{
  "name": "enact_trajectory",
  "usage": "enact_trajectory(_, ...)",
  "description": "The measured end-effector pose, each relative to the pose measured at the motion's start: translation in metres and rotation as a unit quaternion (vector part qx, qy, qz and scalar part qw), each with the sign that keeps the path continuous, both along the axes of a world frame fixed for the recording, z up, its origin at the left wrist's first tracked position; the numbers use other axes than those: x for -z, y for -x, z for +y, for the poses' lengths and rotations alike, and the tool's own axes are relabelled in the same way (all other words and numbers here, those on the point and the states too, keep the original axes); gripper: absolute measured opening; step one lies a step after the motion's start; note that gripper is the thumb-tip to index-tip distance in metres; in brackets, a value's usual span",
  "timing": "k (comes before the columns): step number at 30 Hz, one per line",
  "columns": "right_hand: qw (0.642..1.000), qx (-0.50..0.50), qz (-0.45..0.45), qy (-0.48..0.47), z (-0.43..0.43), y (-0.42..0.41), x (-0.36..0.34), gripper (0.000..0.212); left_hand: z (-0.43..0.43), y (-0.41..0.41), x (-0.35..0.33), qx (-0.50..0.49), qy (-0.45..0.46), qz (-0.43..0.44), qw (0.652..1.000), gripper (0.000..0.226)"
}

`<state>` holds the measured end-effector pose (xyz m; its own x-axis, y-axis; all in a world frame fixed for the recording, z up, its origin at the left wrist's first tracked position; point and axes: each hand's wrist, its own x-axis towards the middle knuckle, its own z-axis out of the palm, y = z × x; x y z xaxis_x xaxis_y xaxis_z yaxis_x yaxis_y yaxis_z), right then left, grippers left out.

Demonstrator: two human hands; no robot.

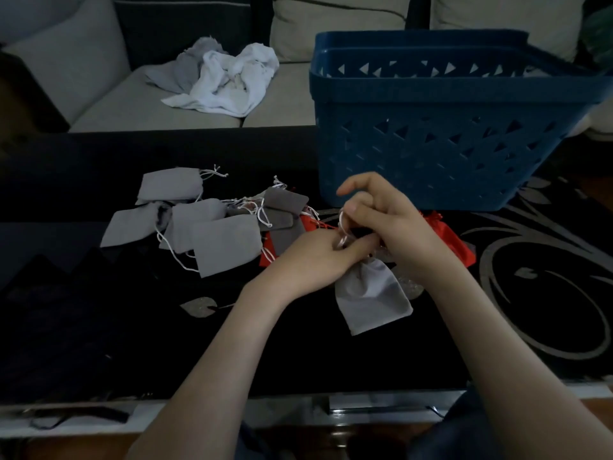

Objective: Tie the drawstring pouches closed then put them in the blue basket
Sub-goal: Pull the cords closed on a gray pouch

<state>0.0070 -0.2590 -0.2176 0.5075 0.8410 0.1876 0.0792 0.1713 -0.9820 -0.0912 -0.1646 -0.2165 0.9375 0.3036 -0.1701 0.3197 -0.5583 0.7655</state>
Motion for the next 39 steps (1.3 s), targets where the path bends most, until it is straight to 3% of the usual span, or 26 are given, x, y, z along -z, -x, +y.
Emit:
enact_trajectory(2, 0.998, -0.021, 0.046, -0.025, 0.000, -0.001, 0.000, 0.016, 0.004, -0.003, 0.005, -0.019, -0.041, -0.024, 0.999, 0.039)
enact_trajectory(7, 0.999, -0.023, 0.024, -0.028, 0.001, 0.000, 0.004, 0.021, 0.005, -0.005, 0.007, -0.017, -0.061, -0.023, 0.998, 0.037)
enact_trajectory(11, 0.999, 0.013, -0.005, -0.038, -0.001, 0.001, 0.005, 0.020, 0.002, -0.005, 0.005, -0.016, -0.017, -0.036, 0.999, 0.039)
enact_trajectory(14, 0.997, 0.066, 0.011, -0.037, -0.005, -0.004, 0.006, 0.026, 0.007, -0.005, 0.002, -0.007, 0.069, -0.051, 0.996, 0.046)
enact_trajectory(18, 0.996, 0.037, -0.066, 0.041, -0.010, -0.004, 0.009, 0.017, 0.012, -0.006, 0.004, -0.014, 0.175, -0.094, 0.980, 0.052)
enact_trajectory(24, 0.981, 0.093, -0.138, 0.096, -0.015, -0.007, 0.012, 0.015, 0.004, -0.016, 0.006, 0.001, 0.184, -0.068, 0.981, 0.058)
enact_trajectory(29, 0.983, 0.153, -0.078, 0.068, -0.019, -0.009, 0.009, 0.007, 0.008, -0.018, 0.008, -0.065, 0.165, -0.117, 0.977, 0.043)
enact_trajectory(30, 0.987, 0.139, -0.057, 0.059, -0.019, -0.009, 0.007, 0.003, 0.009, -0.017, 0.008, -0.081, 0.180, -0.133, 0.971, 0.040)
enact_trajectory(34, 0.995, 0.055, -0.033, 0.080, -0.015, 0.000, 0.006, 0.031, 0.007, -0.017, 0.007, -0.109, 0.269, -0.189, 0.938, 0.031)
enact_trajectory(39, 0.996, 0.043, -0.014, 0.083, -0.013, 0.001, 0.001, 0.018, 0.014, -0.015, 0.008, -0.100, 0.301, -0.208, 0.925, 0.025)
